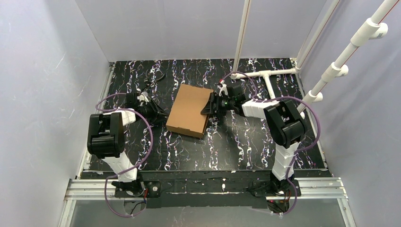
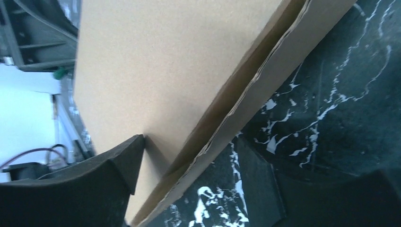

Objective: Fold the paper box

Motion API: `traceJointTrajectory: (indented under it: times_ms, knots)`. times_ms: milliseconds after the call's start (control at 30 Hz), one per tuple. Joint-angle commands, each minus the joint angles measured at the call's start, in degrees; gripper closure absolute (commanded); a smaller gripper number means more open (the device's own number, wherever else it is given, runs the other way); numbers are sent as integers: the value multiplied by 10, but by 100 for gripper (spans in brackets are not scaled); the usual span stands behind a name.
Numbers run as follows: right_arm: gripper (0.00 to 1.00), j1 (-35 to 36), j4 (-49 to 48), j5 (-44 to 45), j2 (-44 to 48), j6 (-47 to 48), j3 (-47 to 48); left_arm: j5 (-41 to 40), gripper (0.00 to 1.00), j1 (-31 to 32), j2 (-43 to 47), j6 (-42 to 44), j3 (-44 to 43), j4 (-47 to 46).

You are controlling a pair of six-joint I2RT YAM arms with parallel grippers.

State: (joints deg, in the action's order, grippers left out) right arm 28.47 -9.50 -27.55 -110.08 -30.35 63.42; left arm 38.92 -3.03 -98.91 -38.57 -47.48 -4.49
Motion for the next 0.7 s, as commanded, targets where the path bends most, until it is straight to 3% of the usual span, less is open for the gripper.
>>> traceJointTrajectory:
  times_ms: [0, 200, 333, 500, 567, 667]
  knots:
    - [28, -18, -75, -18, -1, -65, -37, 16, 64, -1, 37, 3, 0, -2]
    - [45, -51, -97, -33, 6, -70, -75, 14, 57, -13, 73, -24, 22, -7]
    - [49, -63, -112, -49, 6, -69, -94, 36, 40, -31, 97, -64, 51, -43]
    - [52, -82, -162, -84, -2, -100, -120, 61, 10, -34, 99, -127, 84, -106]
    - [54, -87, -168, -94, -5, -106, -118, 89, 3, -33, 79, -150, 92, -145]
    - [57, -91, -172, -102, -6, -108, -119, 112, 2, -30, 57, -170, 102, -188]
